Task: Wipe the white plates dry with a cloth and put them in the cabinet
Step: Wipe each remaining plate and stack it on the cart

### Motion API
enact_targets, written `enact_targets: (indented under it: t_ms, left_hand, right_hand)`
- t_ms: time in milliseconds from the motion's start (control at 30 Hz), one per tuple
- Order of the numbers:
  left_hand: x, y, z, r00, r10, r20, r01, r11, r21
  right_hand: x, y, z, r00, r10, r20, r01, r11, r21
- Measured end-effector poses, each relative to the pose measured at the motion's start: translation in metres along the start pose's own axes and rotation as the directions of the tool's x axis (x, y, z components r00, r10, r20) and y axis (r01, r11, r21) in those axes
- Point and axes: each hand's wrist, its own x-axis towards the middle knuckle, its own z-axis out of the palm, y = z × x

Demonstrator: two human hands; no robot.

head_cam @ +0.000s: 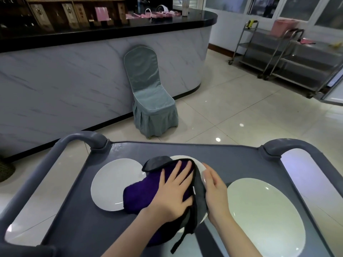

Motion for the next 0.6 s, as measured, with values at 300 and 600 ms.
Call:
enact_targets:
  t_ms: [300, 600]
  left_hand:
    - [-0.034, -0.006, 0.001, 0.929, -0.067, -0.364, -0.110, 0.888, -0.446]
    - [-0.004, 0.019, -0.004, 0.744, -0.497, -0.446, 0.350, 0.859, -0.374]
  right_hand:
    - [0.011, -0.022, -0.013, 0.989, 0.020, -0.148, 0.001, 0.990, 0.143]
    - [-0.003, -0.016, 0.009, 0.990, -0.047, -0.135, 0.067, 0.987, 0.149]
